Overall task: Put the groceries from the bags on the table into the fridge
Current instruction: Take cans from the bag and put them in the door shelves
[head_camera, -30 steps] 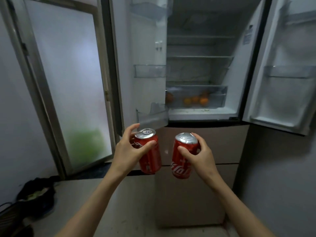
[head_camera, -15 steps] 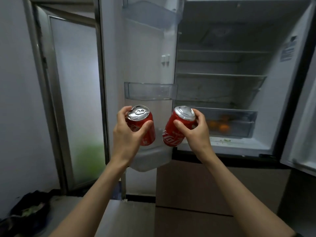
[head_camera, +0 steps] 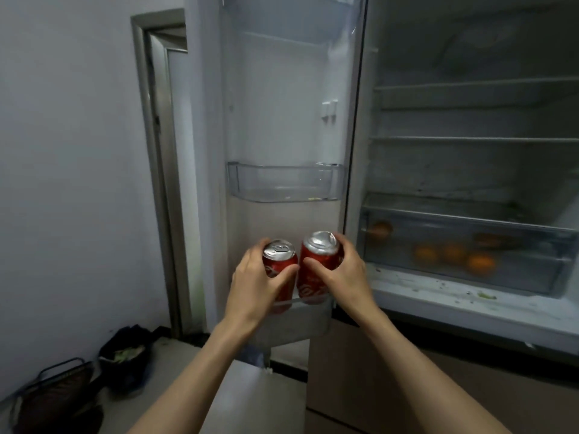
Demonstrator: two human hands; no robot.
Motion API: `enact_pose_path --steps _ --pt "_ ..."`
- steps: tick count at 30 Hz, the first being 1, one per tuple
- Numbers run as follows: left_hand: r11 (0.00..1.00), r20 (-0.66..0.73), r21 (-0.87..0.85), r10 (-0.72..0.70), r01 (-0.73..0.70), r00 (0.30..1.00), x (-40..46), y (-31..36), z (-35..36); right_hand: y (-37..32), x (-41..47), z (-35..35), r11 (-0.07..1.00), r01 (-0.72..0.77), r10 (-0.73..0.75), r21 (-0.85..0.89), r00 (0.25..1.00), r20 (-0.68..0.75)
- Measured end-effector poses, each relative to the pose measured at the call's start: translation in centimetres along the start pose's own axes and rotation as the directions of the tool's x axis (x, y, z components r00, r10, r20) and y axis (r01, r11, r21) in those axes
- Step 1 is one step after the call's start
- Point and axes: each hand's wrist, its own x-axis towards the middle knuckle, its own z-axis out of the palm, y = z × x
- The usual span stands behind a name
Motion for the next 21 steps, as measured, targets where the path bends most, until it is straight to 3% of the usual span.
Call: enact_pose_path --steps 12,21 --pt "0.947 0.039 0.297 -0.139 0.121 0.99 -0.4 -1.2 1.1 2.9 0.8 0.3 0.987 0.058 -0.018 -0.153 0.968 0.25" --pt "0.908 -0.011 0.361 -0.225 0.214 0.974 0.2 -0.9 0.5 2.8 1.3 0.0 0.991 0.032 0.01 -0.132 0.952 0.304"
